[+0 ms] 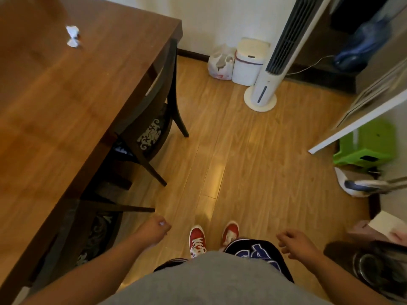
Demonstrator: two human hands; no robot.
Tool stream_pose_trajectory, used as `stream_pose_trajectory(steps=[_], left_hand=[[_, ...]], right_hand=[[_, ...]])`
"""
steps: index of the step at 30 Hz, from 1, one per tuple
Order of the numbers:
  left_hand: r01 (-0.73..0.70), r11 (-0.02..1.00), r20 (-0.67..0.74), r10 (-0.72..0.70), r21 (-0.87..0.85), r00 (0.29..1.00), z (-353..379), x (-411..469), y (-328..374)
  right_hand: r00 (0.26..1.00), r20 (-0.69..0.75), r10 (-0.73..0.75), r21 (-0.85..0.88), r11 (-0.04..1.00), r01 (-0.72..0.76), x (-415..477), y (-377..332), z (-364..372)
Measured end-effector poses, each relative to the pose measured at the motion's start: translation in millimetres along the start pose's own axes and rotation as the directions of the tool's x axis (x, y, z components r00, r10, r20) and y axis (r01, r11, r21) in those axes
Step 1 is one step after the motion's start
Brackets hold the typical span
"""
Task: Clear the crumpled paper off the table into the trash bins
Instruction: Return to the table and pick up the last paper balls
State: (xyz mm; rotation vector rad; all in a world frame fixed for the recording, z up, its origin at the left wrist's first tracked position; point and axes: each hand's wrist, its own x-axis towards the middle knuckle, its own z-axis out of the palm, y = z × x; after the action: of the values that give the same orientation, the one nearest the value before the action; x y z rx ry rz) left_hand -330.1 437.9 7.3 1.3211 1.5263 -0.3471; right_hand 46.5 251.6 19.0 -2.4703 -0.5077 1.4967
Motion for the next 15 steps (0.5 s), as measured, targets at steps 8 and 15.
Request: stream_pose_trajectory(steps=[8, 15], left_hand=[[-0.100, 0.993, 0.027, 0.102, -0.067, 0.994, -27, 58, 128], [0.060, 0.994, -0.020, -0.062, -0.092, 0.998, -55, 106, 167]], right_hand=[[0.991, 0.051, 0.124, -0.033, 0.992, -0.122, 85, -45, -60], [0.996, 0.084, 0.042, -0.175, 0.984, -0.027, 170, -136, -125]])
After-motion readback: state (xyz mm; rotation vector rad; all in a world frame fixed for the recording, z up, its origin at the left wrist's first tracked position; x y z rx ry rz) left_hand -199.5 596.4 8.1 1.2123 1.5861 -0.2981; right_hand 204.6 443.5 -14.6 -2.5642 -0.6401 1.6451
